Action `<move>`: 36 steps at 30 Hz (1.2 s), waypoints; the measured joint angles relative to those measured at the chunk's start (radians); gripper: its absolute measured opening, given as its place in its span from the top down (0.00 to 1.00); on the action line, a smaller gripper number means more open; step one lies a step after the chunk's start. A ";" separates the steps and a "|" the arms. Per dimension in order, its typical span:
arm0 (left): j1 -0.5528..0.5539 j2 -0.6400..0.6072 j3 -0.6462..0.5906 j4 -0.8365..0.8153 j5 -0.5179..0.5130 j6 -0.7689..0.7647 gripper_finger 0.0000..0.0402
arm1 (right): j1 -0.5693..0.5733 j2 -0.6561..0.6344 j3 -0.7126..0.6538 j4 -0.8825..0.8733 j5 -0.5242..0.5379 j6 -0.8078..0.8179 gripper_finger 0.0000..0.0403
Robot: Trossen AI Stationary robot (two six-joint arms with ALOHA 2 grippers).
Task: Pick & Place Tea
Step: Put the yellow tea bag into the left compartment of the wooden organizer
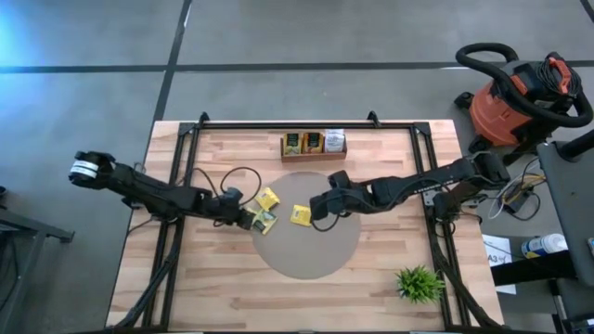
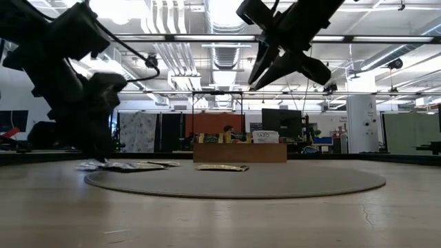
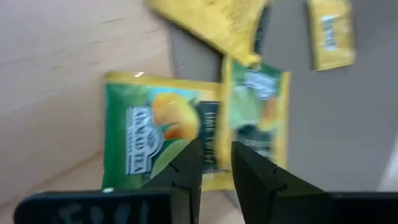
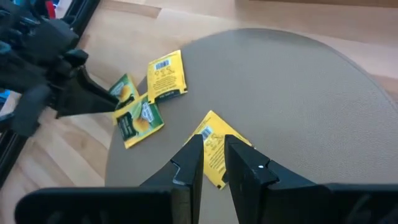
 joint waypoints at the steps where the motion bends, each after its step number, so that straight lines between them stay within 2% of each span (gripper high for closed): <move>1: 0.000 -0.018 0.000 -0.001 -0.004 0.001 0.80 | 0.000 0.000 -0.001 0.000 0.000 -0.001 0.84; 4: 0.000 -0.068 0.001 -0.015 -0.041 0.053 0.80 | 0.000 0.000 -0.005 0.000 -0.001 -0.003 0.84; 9: 0.000 -0.125 0.002 -0.039 -0.100 0.321 0.80 | -0.001 0.000 -0.008 0.000 -0.006 -0.028 0.84; 13: 0.000 -0.118 0.003 -0.090 -0.101 0.508 0.80 | -0.004 0.000 -0.009 0.027 -0.077 -0.097 0.84; 18: 0.000 -0.079 -0.013 -0.131 -0.098 0.623 0.80 | -0.003 0.000 -0.012 0.030 -0.121 -0.109 0.84; 21: 0.000 -0.058 -0.027 -0.155 -0.084 0.607 0.80 | -0.004 0.000 -0.013 0.038 -0.120 -0.091 0.84; 25: 0.000 -0.049 -0.036 -0.192 -0.028 0.495 0.80 | -0.006 0.017 -0.015 0.064 -0.146 -0.060 0.84; 27: 0.000 -0.053 -0.044 -0.220 0.014 0.418 0.80 | -0.007 0.048 -0.014 0.095 -0.188 -0.058 0.84; 31: 0.000 -0.060 -0.042 -0.263 0.019 0.244 0.80 | -0.008 0.128 0.014 0.123 -0.268 -0.055 0.84; 36: -0.001 -0.070 -0.049 -0.286 0.016 0.140 0.80 | -0.010 0.230 0.092 0.169 -0.300 -0.055 0.84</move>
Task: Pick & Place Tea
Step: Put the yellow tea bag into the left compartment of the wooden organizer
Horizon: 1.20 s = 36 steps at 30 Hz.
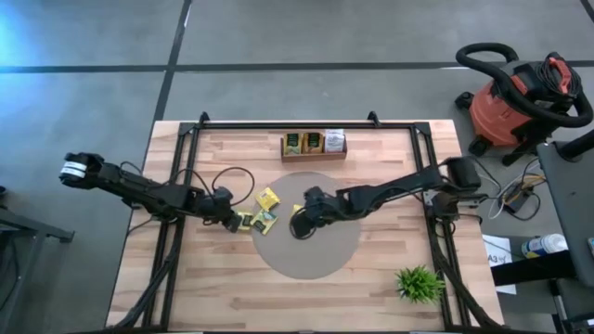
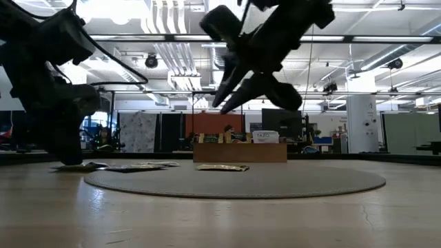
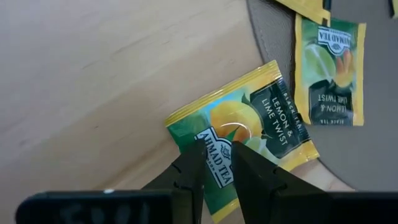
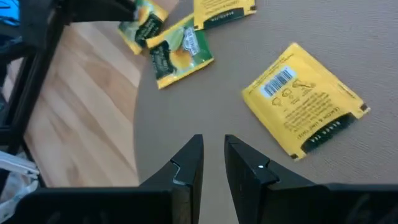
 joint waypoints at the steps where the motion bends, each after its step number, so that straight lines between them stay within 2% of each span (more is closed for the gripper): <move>1: 0.000 0.000 -0.001 -0.001 0.000 -0.016 0.80 | -0.004 0.018 0.017 -0.005 -0.003 -0.001 0.84; 8: -0.002 -0.025 -0.044 0.073 -0.009 -0.156 0.80 | -0.055 0.157 0.176 0.048 -0.060 -0.043 0.84; 16: -0.001 -0.020 -0.093 0.236 -0.149 -0.249 0.80 | -0.095 0.388 0.386 0.060 -0.180 -0.090 0.83; 19: 0.001 -0.018 -0.137 0.306 -0.179 -0.325 0.80 | -0.101 0.458 0.447 0.058 -0.222 -0.091 0.79; 23: -0.011 -0.020 -0.186 0.411 -0.147 -0.370 0.80 | -0.107 0.512 0.511 0.053 -0.273 -0.088 0.70; 30: -0.026 -0.024 -0.197 0.400 -0.148 -0.373 0.80 | -0.117 0.516 0.599 0.035 -0.283 -0.129 0.54; 36: -0.027 -0.028 -0.201 0.400 -0.161 -0.390 0.80 | -0.141 0.552 0.617 -0.039 -0.308 -0.174 0.51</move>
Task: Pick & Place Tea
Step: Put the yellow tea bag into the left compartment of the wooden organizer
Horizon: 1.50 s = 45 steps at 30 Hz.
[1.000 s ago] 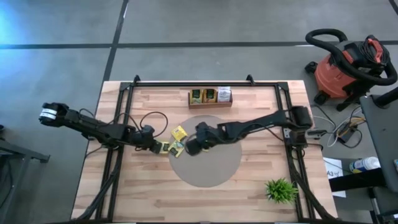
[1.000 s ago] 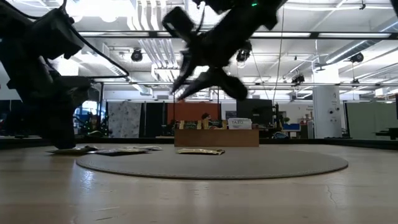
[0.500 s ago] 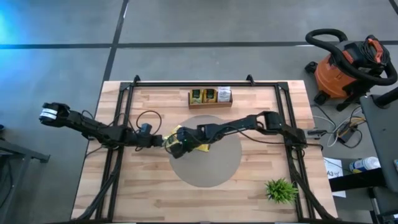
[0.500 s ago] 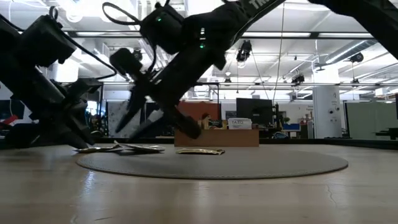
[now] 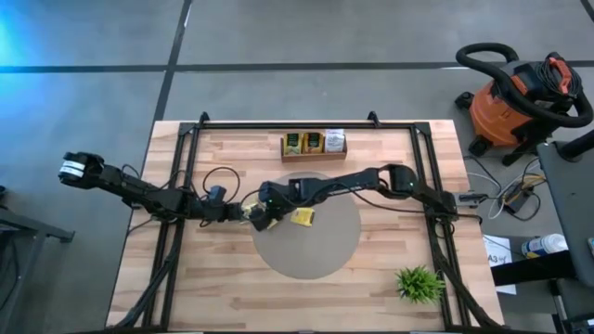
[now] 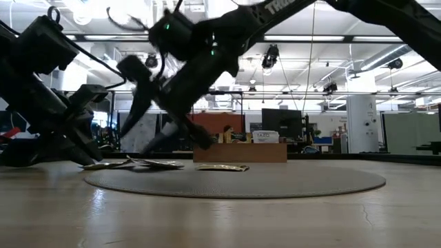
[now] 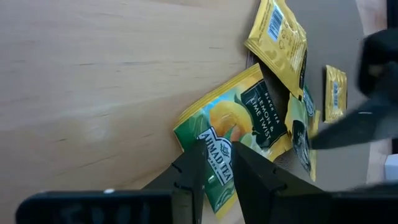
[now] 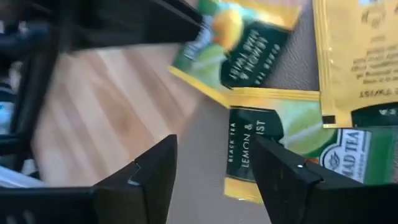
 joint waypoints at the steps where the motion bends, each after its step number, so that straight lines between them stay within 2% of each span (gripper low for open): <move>1: 0.000 0.000 0.000 0.001 -0.001 0.000 0.80 | -0.001 0.007 0.000 0.000 -0.004 -0.002 0.51; 4: 0.000 -0.004 -0.001 0.007 -0.002 -0.005 0.80 | -0.002 0.020 -0.003 -0.009 -0.016 -0.015 0.51; 12: 0.001 -0.005 -0.006 0.004 0.003 -0.006 0.80 | -0.004 0.011 0.007 -0.168 -0.029 -0.067 0.51; 18: 0.001 -0.005 -0.009 0.046 -0.007 0.011 0.80 | -0.021 -0.007 0.002 -0.090 -0.028 -0.048 0.51; 45: 0.001 0.020 -0.007 0.207 -0.082 0.052 0.80 | -0.086 0.048 0.004 0.021 -0.029 -0.010 0.51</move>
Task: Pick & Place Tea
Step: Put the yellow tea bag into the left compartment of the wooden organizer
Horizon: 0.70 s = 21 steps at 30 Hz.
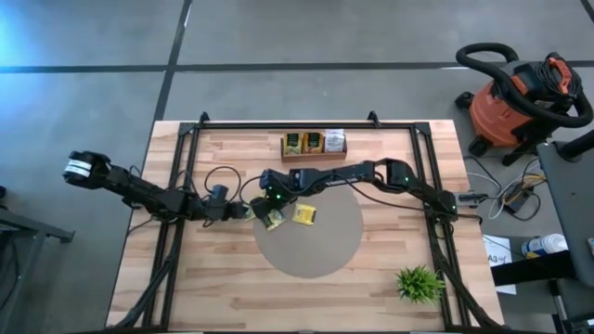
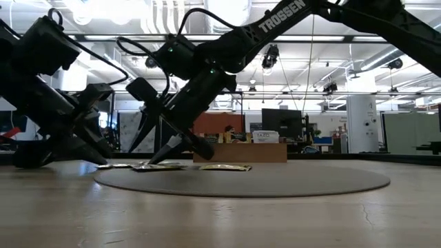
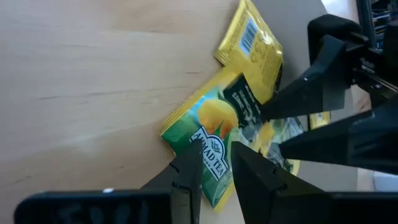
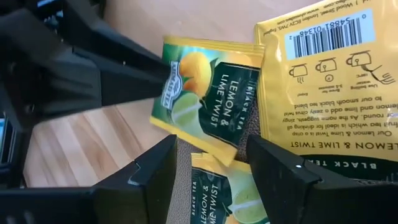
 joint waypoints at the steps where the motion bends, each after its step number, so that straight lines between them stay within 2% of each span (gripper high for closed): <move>1: 0.000 0.004 0.000 0.014 -0.001 0.003 0.80 | -0.002 0.000 0.000 0.000 0.000 0.000 0.51; 8: 0.001 0.040 0.000 0.061 -0.001 0.021 0.80 | -0.008 0.000 -0.001 0.000 0.001 -0.001 0.52; 12: 0.001 0.061 0.001 0.082 0.000 0.040 0.80 | -0.008 0.001 -0.001 0.000 0.003 -0.004 0.56; 16: 0.001 0.079 0.001 0.084 0.010 0.054 0.80 | -0.009 0.002 -0.002 0.000 0.004 -0.004 0.65; 21: 0.001 0.103 0.001 0.081 0.030 0.065 0.80 | -0.009 0.002 -0.002 -0.001 0.004 -0.010 0.81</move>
